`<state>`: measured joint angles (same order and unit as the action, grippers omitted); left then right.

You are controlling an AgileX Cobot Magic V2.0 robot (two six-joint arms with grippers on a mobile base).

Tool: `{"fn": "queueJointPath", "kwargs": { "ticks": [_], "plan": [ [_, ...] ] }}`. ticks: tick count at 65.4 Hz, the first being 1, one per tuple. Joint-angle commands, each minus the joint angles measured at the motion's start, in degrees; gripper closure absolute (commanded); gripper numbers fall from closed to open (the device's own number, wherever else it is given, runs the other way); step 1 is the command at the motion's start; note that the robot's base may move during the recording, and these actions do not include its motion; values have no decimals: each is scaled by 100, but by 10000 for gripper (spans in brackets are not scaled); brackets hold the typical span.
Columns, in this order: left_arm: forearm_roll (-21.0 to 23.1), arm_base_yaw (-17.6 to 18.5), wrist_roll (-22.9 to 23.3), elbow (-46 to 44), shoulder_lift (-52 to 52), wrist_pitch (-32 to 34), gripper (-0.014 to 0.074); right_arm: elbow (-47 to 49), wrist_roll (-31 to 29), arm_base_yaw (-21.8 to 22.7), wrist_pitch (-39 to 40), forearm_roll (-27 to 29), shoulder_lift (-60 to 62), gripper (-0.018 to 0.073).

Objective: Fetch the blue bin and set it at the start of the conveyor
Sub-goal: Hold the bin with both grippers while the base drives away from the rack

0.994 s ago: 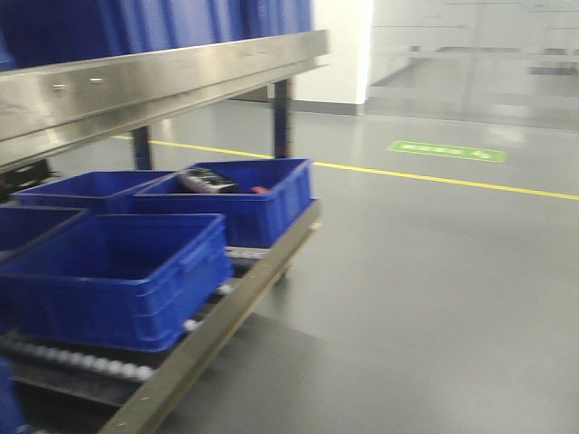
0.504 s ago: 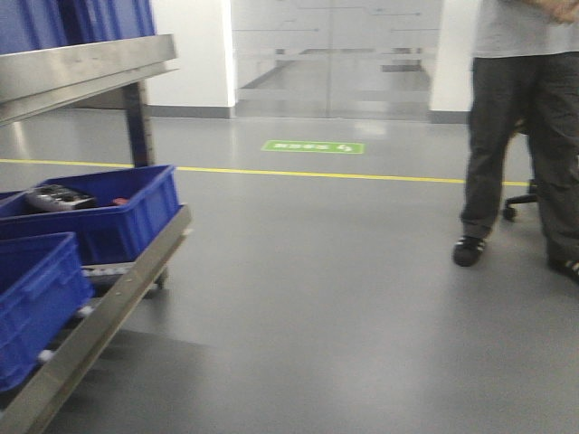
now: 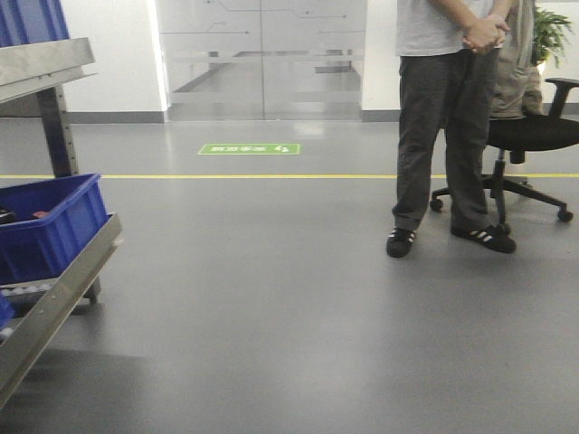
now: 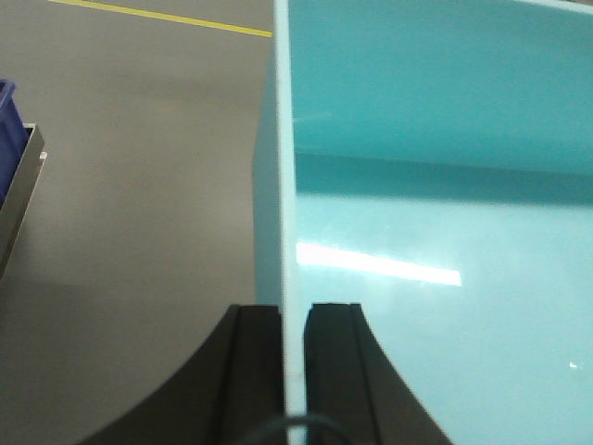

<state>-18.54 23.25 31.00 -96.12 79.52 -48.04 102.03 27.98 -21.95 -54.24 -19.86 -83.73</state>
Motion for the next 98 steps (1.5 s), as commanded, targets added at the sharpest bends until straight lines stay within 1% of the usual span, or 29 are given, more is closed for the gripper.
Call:
{"fn": "queueJointPath", "kwargs": {
  "ticks": [1, 92, 98],
  "plan": [
    [-174, -3, -51, -84, -92, 157, 707, 54, -41, 52, 25, -384, 97, 724],
    [-184, -3, -51, -84, -92, 156, 707, 54, -41, 52, 68, -413, 97, 724],
    [-272, -3, -51, -84, -92, 156, 707, 54, -41, 52, 68, -413, 97, 724]
  ]
}}
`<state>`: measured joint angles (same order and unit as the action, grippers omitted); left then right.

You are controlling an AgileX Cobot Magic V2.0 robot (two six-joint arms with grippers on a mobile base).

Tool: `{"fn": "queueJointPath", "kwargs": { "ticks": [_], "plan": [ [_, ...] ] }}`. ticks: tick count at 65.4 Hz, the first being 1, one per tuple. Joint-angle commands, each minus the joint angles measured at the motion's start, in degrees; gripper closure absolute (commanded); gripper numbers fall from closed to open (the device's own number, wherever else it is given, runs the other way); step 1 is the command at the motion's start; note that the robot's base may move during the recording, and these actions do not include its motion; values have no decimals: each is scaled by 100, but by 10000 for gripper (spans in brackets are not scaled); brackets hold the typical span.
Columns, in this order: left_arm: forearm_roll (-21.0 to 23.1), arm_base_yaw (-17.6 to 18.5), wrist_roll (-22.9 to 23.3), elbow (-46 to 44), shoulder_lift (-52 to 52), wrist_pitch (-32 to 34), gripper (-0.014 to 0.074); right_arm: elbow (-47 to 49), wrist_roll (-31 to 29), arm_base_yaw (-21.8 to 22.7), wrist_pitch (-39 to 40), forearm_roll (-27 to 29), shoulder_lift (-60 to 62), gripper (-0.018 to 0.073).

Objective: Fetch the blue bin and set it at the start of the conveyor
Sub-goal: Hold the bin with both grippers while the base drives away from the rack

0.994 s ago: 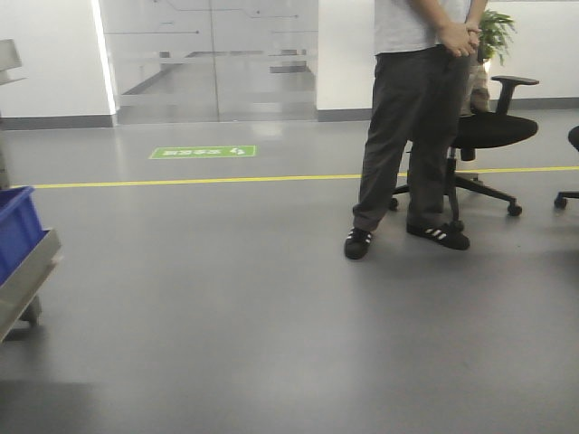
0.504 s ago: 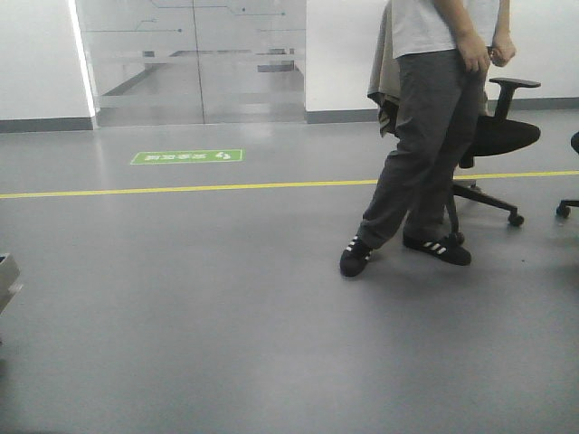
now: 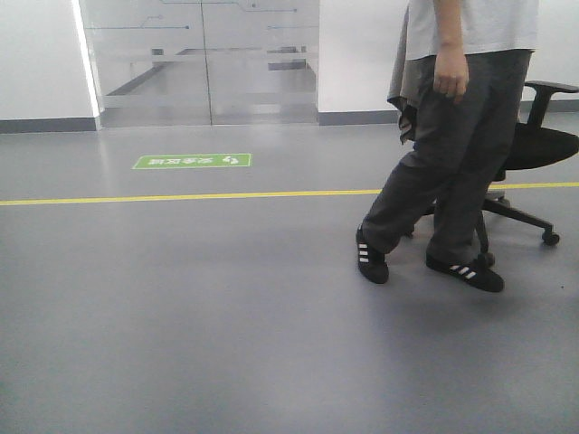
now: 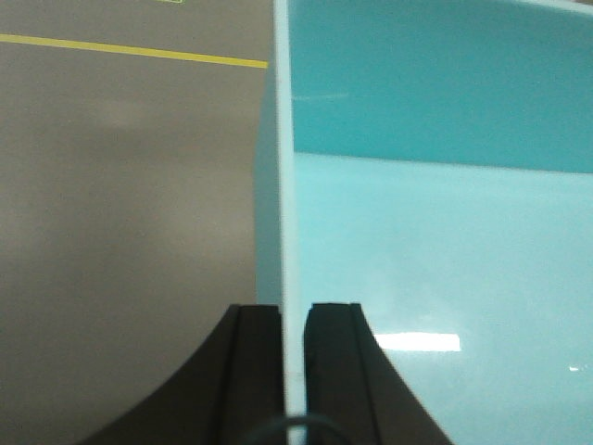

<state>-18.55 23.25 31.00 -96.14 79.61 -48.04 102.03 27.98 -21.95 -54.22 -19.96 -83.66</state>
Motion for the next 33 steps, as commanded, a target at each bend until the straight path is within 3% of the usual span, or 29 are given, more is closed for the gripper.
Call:
{"fn": "queueJointPath", "kwargs": {
  "ticks": [1, 33],
  "plan": [
    [-271, -3, -51, -82, -102, 156, 707, 54, -41, 52, 66, -402, 89, 724],
    [-284, -3, -51, -82, -102, 268, 707, 54, -41, 52, 66, -402, 89, 724]
  ]
}}
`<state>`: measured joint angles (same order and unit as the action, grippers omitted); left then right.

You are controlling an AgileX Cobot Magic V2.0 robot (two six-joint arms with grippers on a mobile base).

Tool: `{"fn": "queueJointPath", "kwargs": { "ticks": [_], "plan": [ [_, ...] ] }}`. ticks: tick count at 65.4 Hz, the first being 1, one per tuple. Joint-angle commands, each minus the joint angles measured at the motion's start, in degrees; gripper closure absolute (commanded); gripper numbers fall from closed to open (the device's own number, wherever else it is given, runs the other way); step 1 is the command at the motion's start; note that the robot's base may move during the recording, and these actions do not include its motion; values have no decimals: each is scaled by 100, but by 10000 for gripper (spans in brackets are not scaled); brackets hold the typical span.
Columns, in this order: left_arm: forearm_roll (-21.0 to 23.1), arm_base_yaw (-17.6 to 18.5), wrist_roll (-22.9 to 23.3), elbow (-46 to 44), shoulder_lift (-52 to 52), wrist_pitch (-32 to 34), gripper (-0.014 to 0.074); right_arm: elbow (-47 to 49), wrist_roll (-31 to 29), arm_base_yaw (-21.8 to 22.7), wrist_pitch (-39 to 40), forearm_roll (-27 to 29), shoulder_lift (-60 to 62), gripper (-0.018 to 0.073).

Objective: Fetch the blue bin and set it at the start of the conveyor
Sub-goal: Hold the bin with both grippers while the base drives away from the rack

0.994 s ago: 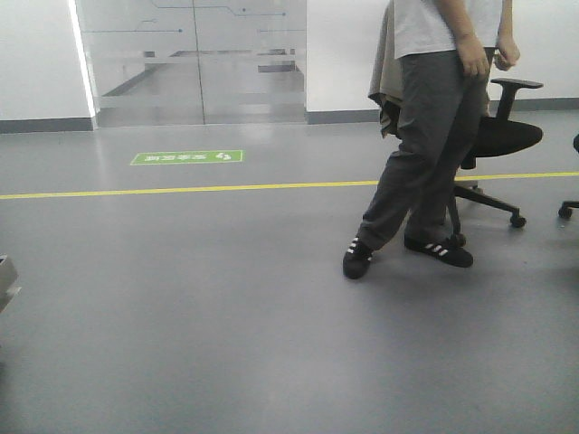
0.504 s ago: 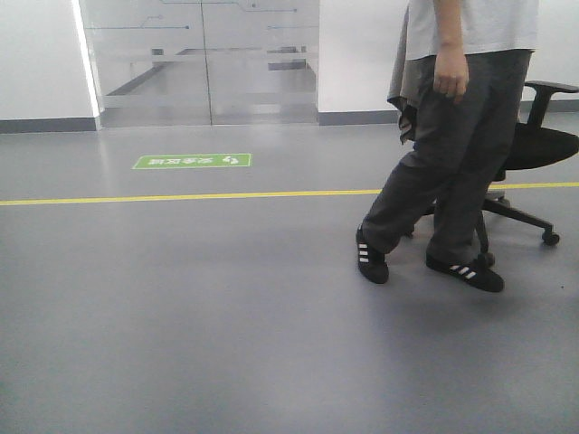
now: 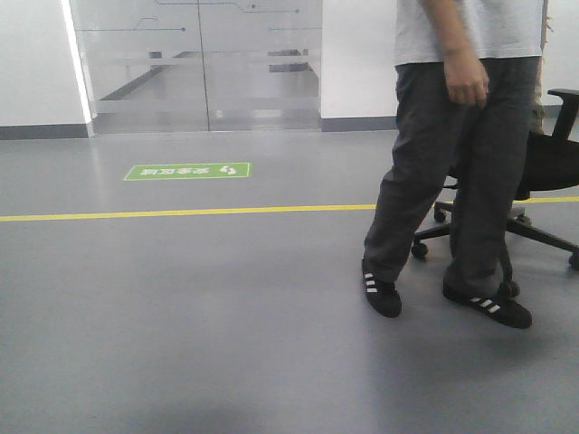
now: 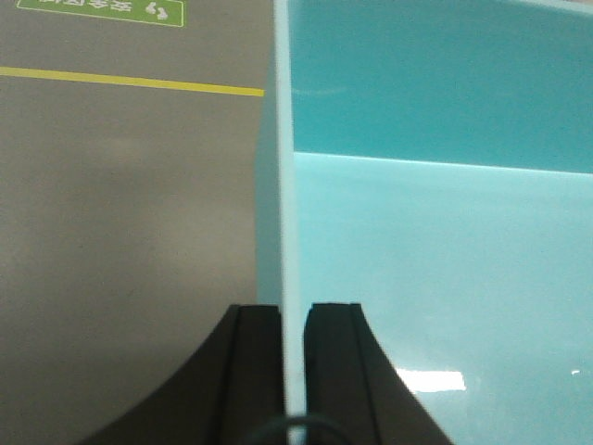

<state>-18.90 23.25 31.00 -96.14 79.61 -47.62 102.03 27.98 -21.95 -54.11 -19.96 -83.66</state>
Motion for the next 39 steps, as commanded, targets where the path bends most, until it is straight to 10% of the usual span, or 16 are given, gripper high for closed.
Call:
{"fn": "queueJointPath", "kwargs": {
  "ticks": [1, 39],
  "plan": [
    [-249, -3, -51, -82, -102, 241, 707, 54, -41, 52, 54, -402, 89, 724],
    [-259, -3, -51, -82, -102, 535, 707, 54, -41, 52, 54, -402, 89, 724]
  ]
}}
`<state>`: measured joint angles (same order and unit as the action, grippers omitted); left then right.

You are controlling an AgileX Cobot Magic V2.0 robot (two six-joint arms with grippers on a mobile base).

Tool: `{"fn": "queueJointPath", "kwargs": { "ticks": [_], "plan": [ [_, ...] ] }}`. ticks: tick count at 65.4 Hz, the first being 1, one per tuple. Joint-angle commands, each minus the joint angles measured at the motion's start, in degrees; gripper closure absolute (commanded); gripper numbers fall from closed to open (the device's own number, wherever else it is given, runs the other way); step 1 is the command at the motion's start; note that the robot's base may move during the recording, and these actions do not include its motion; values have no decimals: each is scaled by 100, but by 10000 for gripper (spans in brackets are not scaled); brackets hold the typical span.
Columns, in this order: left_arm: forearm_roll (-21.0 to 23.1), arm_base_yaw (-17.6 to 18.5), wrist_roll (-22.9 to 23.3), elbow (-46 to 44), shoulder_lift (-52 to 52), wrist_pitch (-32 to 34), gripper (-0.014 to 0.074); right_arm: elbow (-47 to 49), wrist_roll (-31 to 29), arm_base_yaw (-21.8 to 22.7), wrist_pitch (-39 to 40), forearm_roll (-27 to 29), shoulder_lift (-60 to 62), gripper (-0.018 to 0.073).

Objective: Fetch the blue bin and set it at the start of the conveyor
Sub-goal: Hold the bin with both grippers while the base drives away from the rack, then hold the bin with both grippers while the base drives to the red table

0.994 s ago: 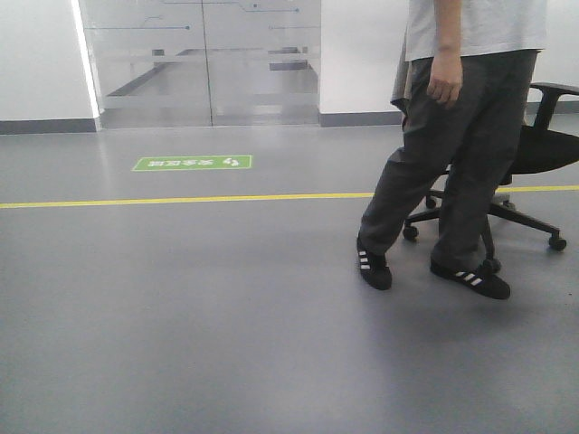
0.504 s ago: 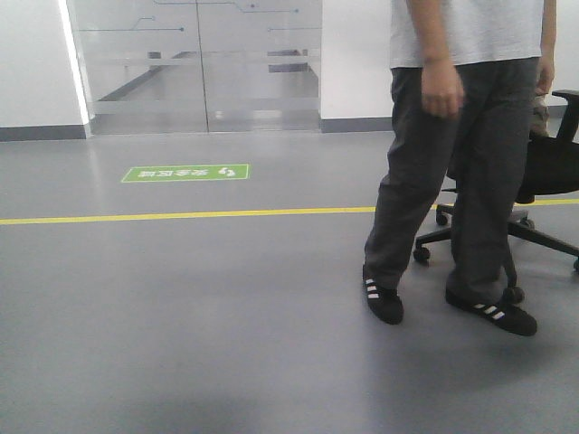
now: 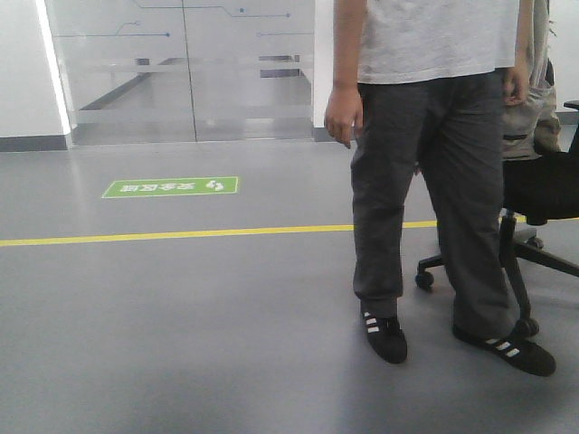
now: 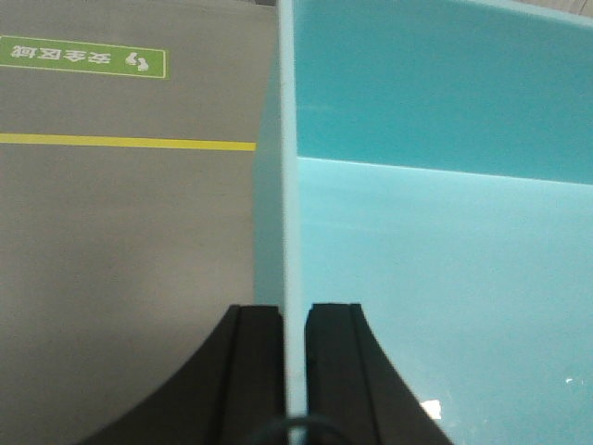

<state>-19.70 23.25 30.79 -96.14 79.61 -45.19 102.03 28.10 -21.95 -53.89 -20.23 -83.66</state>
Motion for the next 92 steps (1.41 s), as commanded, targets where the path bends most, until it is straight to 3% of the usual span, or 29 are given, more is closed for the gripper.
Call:
{"fn": "queueJointPath", "kwargs": {
  "ticks": [1, 92],
  "plan": [
    [-183, -3, -31, -82, -102, 306, 707, 54, -53, 52, 33, -375, 89, 724],
    [-281, -3, -31, -82, -102, 305, 707, 54, -53, 52, 34, -416, 89, 724]
  ]
}}
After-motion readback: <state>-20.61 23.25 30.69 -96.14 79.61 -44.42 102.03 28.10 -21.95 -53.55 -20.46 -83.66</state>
